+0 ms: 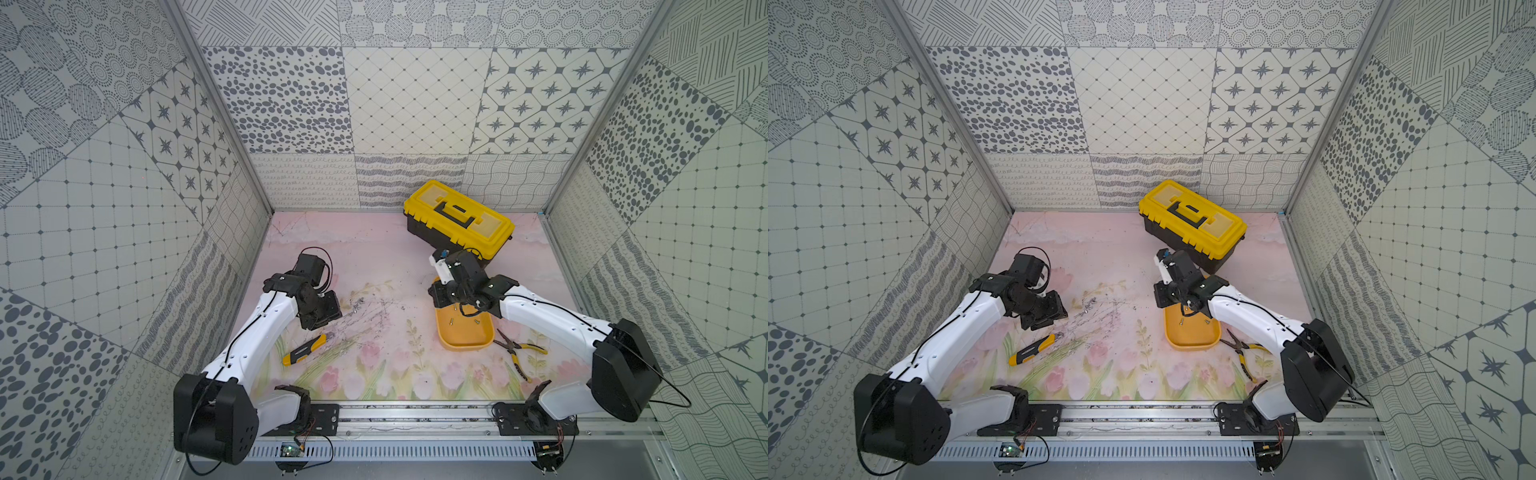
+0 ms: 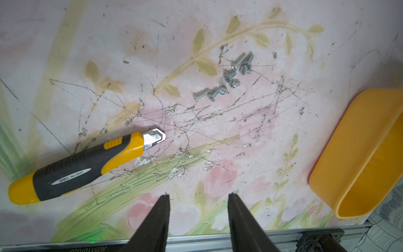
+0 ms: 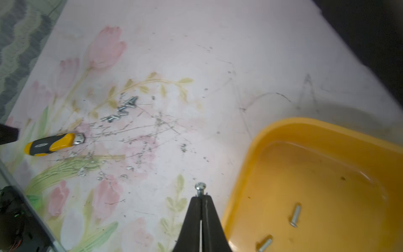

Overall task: Put the screws on the desktop into the storage box
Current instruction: Place the screw in the storage box.

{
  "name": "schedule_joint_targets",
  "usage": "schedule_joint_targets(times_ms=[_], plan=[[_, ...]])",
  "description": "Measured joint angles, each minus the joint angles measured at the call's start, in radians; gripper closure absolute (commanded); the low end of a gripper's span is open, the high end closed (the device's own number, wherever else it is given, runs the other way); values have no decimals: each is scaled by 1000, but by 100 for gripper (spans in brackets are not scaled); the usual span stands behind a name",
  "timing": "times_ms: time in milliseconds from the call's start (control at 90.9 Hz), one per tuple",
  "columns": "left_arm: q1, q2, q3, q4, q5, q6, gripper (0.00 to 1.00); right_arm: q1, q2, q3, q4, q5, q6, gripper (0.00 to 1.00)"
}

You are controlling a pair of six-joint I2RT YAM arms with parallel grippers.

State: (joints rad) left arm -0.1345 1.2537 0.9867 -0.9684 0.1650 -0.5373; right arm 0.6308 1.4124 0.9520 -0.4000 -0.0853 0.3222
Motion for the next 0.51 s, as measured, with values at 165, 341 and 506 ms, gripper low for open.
schedule_joint_targets(times_ms=[165, 341, 506], plan=[[-21, 105, 35, 0, 6, 15, 56, -130, -105, -158, -24, 10, 35, 100], [-40, 240, 88, -5, 3, 32, 56, -155, -116, -182, -35, 24, 39, 42], [-48, 322, 157, -17, -19, 45, 58, -155, -119, -182, -24, 10, 37, 41]])
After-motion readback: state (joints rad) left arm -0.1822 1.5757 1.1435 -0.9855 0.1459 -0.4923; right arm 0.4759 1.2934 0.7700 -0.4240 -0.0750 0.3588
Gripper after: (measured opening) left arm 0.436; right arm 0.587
